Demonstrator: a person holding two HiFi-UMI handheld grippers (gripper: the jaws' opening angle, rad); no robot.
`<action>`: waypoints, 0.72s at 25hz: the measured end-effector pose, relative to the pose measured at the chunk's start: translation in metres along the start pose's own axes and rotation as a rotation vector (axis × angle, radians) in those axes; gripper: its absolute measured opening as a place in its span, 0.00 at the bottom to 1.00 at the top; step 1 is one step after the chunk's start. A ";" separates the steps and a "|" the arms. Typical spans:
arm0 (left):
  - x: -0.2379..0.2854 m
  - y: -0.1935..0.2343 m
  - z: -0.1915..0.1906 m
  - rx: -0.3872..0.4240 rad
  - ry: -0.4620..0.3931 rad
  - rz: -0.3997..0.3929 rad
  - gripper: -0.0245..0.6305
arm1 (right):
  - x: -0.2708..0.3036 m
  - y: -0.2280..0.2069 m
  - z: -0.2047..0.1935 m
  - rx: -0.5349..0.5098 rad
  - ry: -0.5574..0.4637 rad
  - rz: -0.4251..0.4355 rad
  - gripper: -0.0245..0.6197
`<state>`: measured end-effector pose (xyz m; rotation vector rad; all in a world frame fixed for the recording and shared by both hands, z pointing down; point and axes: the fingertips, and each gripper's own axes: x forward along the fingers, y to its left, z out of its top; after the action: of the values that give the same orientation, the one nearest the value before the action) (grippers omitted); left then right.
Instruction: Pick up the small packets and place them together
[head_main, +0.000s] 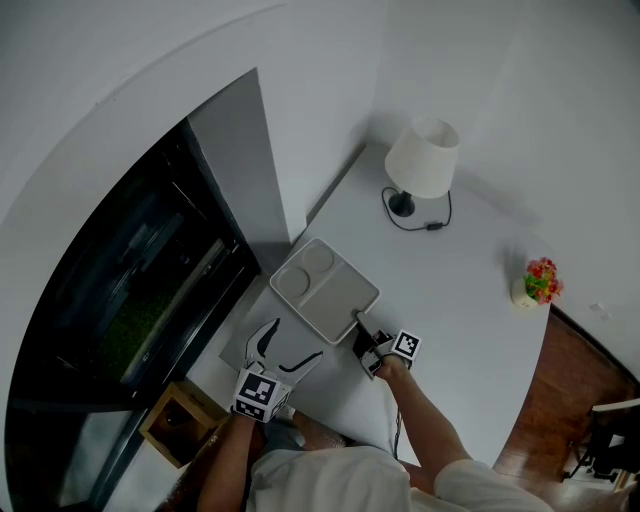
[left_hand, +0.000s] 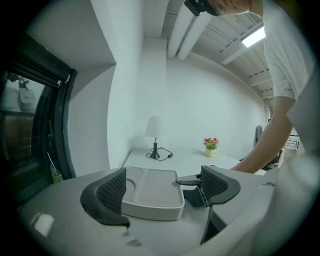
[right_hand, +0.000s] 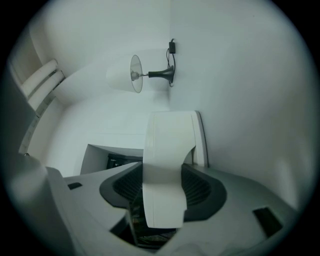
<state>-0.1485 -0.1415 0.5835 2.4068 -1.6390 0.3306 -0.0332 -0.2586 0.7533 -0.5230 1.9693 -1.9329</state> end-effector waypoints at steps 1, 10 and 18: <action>0.000 0.000 0.001 -0.001 0.000 0.001 0.76 | 0.000 0.001 0.000 0.005 0.002 0.002 0.41; -0.003 0.005 -0.002 0.000 0.012 0.021 0.76 | -0.010 0.000 0.000 -0.008 0.001 -0.005 0.38; 0.003 -0.005 0.000 0.000 0.012 -0.002 0.76 | -0.043 -0.006 -0.003 -0.032 0.014 -0.047 0.29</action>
<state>-0.1432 -0.1420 0.5839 2.4021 -1.6316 0.3439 0.0033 -0.2353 0.7589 -0.5708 2.0171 -1.9414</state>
